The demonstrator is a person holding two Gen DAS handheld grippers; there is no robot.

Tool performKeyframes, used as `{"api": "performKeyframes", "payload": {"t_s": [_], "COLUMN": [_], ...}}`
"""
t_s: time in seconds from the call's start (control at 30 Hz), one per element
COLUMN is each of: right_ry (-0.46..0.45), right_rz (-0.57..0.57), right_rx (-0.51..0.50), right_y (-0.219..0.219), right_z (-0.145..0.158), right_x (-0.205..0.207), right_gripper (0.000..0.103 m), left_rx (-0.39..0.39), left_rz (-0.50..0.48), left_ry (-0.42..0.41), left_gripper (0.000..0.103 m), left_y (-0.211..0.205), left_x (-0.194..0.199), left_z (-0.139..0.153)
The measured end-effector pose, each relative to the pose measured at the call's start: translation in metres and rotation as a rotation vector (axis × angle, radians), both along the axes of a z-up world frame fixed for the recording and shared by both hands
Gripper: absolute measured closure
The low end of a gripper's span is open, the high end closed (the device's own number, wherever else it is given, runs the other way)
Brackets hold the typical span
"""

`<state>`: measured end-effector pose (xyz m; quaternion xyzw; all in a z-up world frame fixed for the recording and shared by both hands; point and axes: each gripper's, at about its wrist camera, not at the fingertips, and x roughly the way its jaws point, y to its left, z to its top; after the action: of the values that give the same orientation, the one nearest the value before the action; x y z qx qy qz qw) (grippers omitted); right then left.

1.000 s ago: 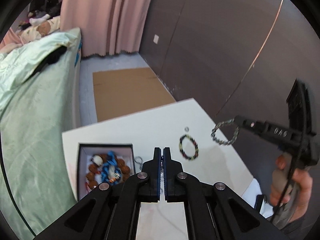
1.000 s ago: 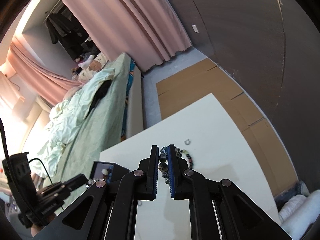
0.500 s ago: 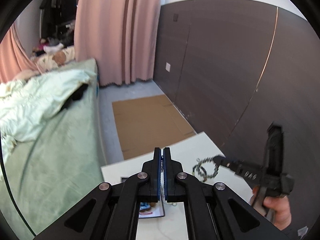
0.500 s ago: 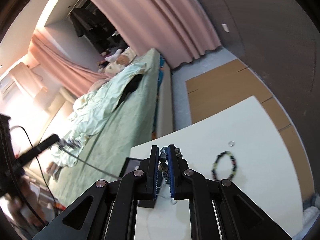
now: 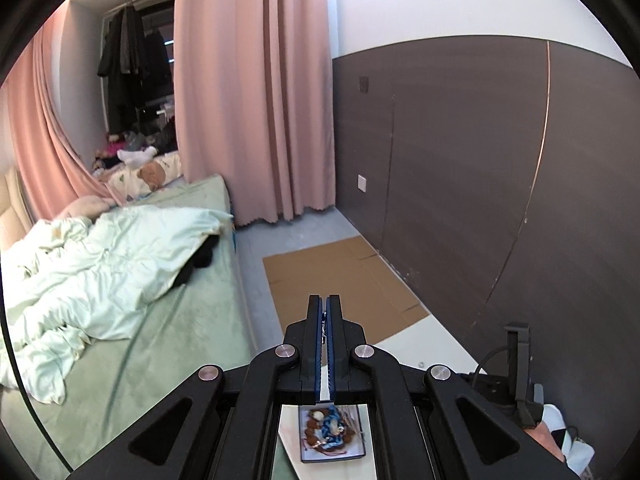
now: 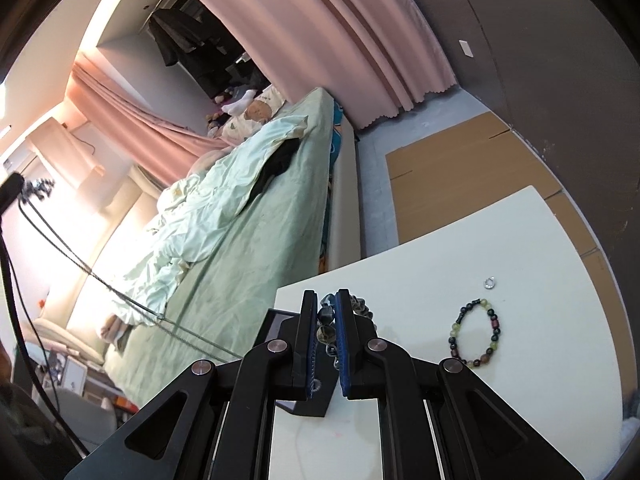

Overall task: Organize jewelry
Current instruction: 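Drop the skull chain into the box while the right gripper drops the grey bracelet in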

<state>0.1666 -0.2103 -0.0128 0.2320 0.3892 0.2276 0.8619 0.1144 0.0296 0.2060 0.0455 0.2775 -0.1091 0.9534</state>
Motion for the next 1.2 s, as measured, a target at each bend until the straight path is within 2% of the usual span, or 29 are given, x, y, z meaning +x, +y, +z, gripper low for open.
{"api": "performKeyframes", "payload": {"t_s": [0.2, 0.57, 0.77, 1.0, 1.07, 1.17, 1.2], "right_ry": [0.002, 0.005, 0.009, 0.011, 0.012, 0.006, 0.004], "right_rz": [0.01, 0.022, 0.027, 0.034, 0.038, 0.055, 0.065], "right_rx": [-0.005, -0.026, -0.039, -0.03, -0.023, -0.019, -0.018], "right_y": [0.004, 0.01, 0.013, 0.02, 0.022, 0.029, 0.032], "right_z": [-0.001, -0.003, -0.004, -0.006, -0.008, -0.01, -0.012], "right_x": [0.0, -0.002, -0.001, 0.0, 0.001, 0.0, -0.001], "right_gripper": [0.093, 0.093, 0.093, 0.093, 0.093, 0.093, 0.093], "left_rx": [0.008, -0.01, -0.079, -0.201, -0.254, -0.368, -0.392], "left_rz": [0.017, 0.045, 0.061, 0.101, 0.102, 0.098, 0.109], "left_ry": [-0.01, 0.047, 0.13, 0.266, 0.305, 0.322, 0.358], "left_gripper": [0.102, 0.102, 0.102, 0.102, 0.102, 0.102, 0.102], "left_y": [0.005, 0.017, 0.029, 0.04, 0.043, 0.052, 0.056], "left_x": [0.004, 0.026, 0.037, 0.054, 0.059, 0.062, 0.066], "left_z": [0.002, -0.035, -0.087, -0.178, -0.201, -0.23, -0.241]}}
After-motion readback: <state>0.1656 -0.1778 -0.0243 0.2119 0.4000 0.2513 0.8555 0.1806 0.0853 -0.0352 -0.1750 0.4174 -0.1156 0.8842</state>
